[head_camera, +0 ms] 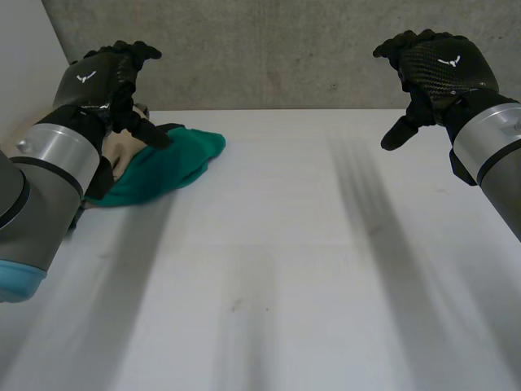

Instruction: Fold the laundry.

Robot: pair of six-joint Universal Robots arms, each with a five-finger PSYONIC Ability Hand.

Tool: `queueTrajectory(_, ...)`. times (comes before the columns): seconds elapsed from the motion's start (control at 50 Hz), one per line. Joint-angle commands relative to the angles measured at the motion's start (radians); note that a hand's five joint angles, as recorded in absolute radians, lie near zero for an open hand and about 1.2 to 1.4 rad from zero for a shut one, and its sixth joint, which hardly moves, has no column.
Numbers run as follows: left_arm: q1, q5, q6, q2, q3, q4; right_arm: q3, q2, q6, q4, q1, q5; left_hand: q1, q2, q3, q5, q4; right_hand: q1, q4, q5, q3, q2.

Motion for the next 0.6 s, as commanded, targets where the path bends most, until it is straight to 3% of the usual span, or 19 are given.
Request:
queueTrajectory(0.02, 0.008, 0.0, 0.085, -0.007, 0.002, 0.045, -0.001, 0.0, 0.0, 0.0, -0.001, -0.002, -0.019, -0.015, -0.018, -0.004, -0.013, -0.022, -0.055, -0.057, -0.037, -0.043)
queueTrajectory(0.2, 0.064, 0.004, 0.26, -0.074, 0.019, 0.148, 0.001, 0.0, 0.0, 0.0, 0.001, -0.005, -0.043, -0.039, -0.041, -0.028, -0.037, -0.022, -0.055, -0.057, -0.037, -0.043)
queueTrajectory(0.34, 0.205, 0.023, 0.396, -0.272, 0.132, 0.203, 0.001, 0.002, 0.0, 0.0, 0.001, -0.005, -0.043, -0.039, -0.041, -0.028, -0.037, -0.022, -0.055, -0.057, -0.037, -0.043)
queueTrajectory(0.48, 0.356, 0.112, 0.566, -0.553, 0.324, 0.202, 0.001, 0.002, 0.0, -0.002, 0.001, -0.007, -0.019, -0.015, -0.018, -0.004, -0.013, -0.022, -0.055, -0.057, -0.037, -0.043)
queueTrajectory(0.58, 0.399, 0.149, 0.632, -0.686, 0.416, 0.203, 0.004, 0.009, 0.0, -0.002, 0.005, -0.007, 0.271, 0.275, 0.272, 0.286, 0.277, -0.022, -0.055, -0.057, -0.037, -0.043)
queueTrajectory(0.6, 0.402, 0.16, 0.633, -0.711, 0.431, 0.205, 0.004, 0.011, -0.002, -0.002, 0.005, -0.007, 0.437, 0.441, 0.438, 0.452, 0.443, -0.022, -0.055, -0.057, -0.037, -0.043)
